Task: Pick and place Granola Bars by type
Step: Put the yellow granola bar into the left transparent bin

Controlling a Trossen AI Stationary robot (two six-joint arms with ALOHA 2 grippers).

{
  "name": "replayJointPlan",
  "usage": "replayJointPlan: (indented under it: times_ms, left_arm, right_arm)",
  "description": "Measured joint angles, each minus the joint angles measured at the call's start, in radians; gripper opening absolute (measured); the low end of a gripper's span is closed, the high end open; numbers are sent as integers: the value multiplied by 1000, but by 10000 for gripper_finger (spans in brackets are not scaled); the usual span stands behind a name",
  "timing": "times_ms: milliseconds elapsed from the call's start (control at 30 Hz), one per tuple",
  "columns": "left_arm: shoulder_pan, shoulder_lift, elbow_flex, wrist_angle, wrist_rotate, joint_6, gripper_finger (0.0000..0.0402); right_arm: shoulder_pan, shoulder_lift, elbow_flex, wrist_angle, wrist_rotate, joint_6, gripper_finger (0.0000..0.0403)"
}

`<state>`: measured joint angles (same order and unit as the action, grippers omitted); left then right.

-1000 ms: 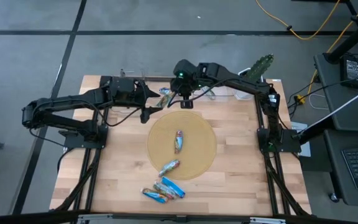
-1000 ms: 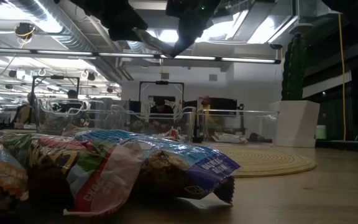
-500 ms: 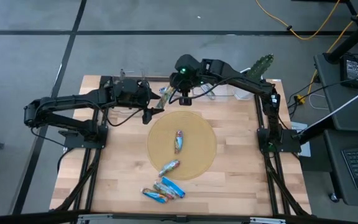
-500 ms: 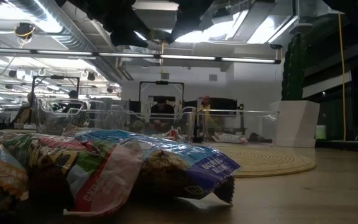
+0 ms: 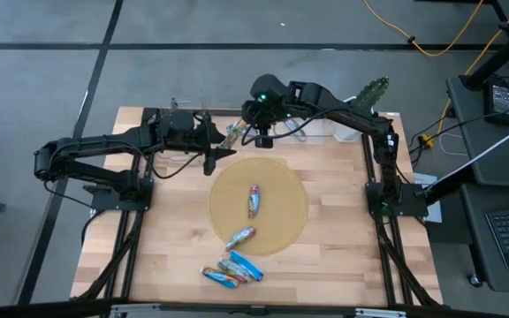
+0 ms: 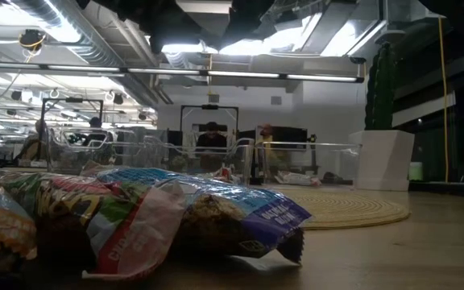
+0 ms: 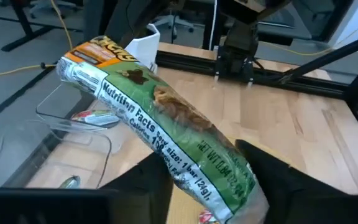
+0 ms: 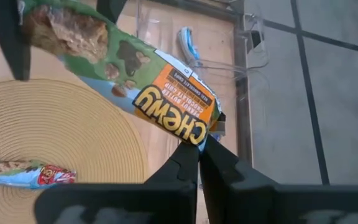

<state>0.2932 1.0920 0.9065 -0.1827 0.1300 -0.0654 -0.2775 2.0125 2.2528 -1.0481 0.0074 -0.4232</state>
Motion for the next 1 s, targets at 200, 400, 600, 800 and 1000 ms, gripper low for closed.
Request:
replayJointPlan:
  times_ms: [200,400,600,800,1000]
  left_arm:
    - [0,0,0,0,17,-9,84]
    - [-3,0,0,2,16,-11,32]
    - [-20,0,0,1,18,-18,28]
    - [-33,0,0,0,21,-26,26]
    - [-33,-13,0,-1,16,-27,24]
  right_arm:
    - [1,0,0,-22,-1,3,10]
    - [1,0,0,-31,-7,27,10]
    - [1,0,0,-50,-22,27,36]
    - [0,0,33,-105,-21,27,88]
    - [0,-15,102,-169,83,32,123]
